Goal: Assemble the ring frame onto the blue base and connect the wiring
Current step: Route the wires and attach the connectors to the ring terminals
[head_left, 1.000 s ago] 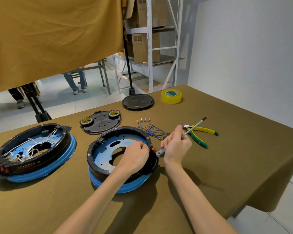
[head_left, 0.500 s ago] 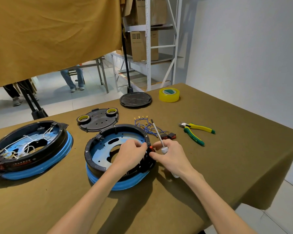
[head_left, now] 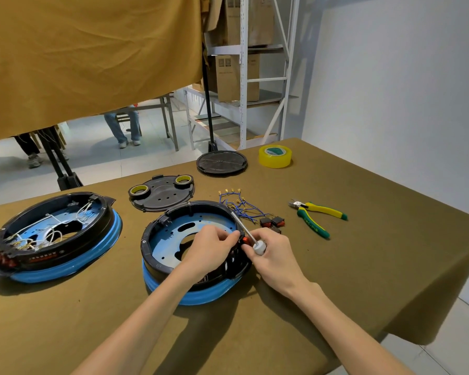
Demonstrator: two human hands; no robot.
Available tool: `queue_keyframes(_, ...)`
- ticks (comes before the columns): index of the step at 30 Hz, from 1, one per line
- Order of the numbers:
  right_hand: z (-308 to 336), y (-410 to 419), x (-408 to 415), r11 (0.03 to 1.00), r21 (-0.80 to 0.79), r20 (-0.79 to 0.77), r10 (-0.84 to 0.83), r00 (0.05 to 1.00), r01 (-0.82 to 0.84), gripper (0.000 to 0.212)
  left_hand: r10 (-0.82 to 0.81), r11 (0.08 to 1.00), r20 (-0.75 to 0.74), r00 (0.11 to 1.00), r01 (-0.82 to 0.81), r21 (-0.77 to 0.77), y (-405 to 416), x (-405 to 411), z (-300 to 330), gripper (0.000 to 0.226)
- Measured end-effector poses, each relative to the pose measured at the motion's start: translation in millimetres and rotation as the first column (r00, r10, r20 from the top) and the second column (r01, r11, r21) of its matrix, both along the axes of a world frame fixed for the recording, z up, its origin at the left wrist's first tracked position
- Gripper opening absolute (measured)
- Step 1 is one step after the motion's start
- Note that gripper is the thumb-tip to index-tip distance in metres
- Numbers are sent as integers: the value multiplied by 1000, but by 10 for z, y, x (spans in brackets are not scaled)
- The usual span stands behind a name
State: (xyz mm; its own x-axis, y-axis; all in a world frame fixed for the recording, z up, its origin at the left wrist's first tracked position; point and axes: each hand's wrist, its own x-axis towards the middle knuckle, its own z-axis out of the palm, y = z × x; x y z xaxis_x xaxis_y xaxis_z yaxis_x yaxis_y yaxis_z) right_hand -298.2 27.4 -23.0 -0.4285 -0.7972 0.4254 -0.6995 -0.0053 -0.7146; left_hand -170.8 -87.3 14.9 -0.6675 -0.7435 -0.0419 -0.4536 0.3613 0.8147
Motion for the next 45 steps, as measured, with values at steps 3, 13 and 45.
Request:
queue_keyframes(3, -11, -16, -7, 1000, 13, -23, 3, 1000, -2, 12, -13, 1000, -10, 1000, 13, 7, 7, 12, 11, 39)
queue_keyframes(13, 45, -9, -62, 997, 54, 8, 55, 998, -55, 16, -7, 999, -19, 1000, 6, -32, 6, 3, -15, 41)
queue_keyframes(45, 226, -72, -155, 988, 148, -13, 37, 999, -35, 16, 6, 992, 6, 1000, -6, -124, 12, -30, -45, 26)
